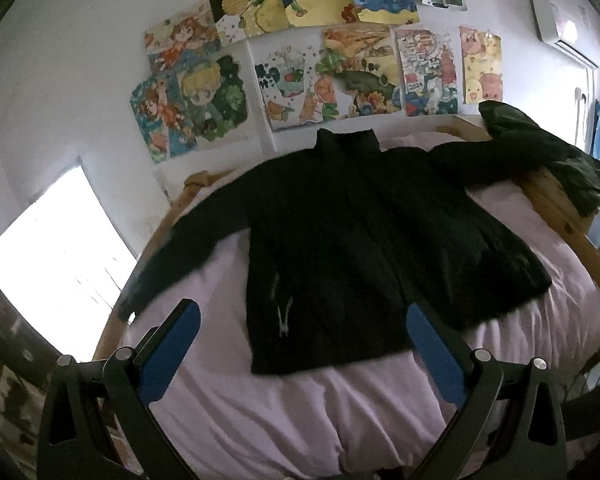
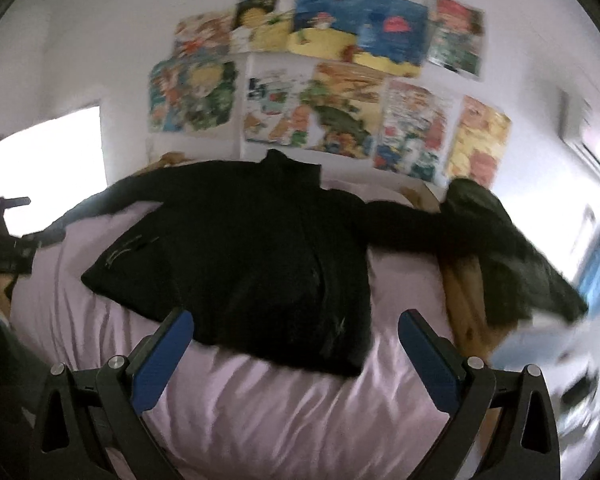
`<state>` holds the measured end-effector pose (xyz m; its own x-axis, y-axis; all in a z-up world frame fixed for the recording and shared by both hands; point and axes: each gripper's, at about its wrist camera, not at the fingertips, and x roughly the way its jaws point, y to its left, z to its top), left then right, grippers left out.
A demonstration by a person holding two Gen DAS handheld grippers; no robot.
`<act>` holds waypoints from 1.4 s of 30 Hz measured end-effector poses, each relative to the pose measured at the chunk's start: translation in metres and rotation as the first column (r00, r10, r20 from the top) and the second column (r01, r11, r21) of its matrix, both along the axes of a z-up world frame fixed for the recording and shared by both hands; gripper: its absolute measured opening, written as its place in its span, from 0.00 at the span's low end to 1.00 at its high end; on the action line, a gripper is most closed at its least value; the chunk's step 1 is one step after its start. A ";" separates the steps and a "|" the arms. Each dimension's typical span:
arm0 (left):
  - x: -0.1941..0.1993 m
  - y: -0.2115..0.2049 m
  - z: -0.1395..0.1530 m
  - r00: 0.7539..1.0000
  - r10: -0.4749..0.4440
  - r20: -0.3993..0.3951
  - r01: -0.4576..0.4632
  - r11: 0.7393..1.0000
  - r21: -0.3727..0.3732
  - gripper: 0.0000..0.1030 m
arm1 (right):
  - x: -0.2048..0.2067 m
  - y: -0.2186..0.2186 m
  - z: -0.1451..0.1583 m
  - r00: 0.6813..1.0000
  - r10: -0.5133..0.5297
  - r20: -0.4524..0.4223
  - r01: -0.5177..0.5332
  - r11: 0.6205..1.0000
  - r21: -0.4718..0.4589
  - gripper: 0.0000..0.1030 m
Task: Fold large clothes
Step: 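Lower both grippers onto the black jacket's sleeves and close them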
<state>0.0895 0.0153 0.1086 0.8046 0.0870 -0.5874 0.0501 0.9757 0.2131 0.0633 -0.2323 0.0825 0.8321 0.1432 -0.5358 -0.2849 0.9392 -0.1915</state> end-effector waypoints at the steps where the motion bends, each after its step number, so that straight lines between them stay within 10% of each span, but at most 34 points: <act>1: 0.009 -0.003 0.004 1.000 -0.001 -0.001 0.001 1.000 0.009 0.99 | 0.010 -0.003 0.007 1.000 0.015 -0.005 -0.015 1.000 -0.016 1.00; 11: 0.151 -0.057 0.009 0.995 -0.101 -0.004 0.101 0.995 0.008 0.99 | 0.172 -0.097 0.039 0.986 -0.166 -0.014 0.167 0.983 0.078 1.00; 20: 0.328 -0.133 -0.048 0.973 -0.231 0.010 0.231 0.970 -0.077 0.98 | 0.303 -0.240 0.026 0.846 -0.528 -0.081 0.530 0.813 0.239 1.00; 28: 0.424 -0.187 -0.124 0.948 -0.313 -0.059 0.304 0.944 -0.126 0.99 | 0.340 -0.333 -0.026 0.713 -0.677 -0.183 0.698 0.659 0.281 1.00; 42: 0.511 -0.242 -0.192 0.941 -0.289 -0.178 0.240 0.937 -0.255 0.98 | 0.353 -0.382 -0.054 0.594 -0.774 -0.221 0.781 0.487 0.392 0.92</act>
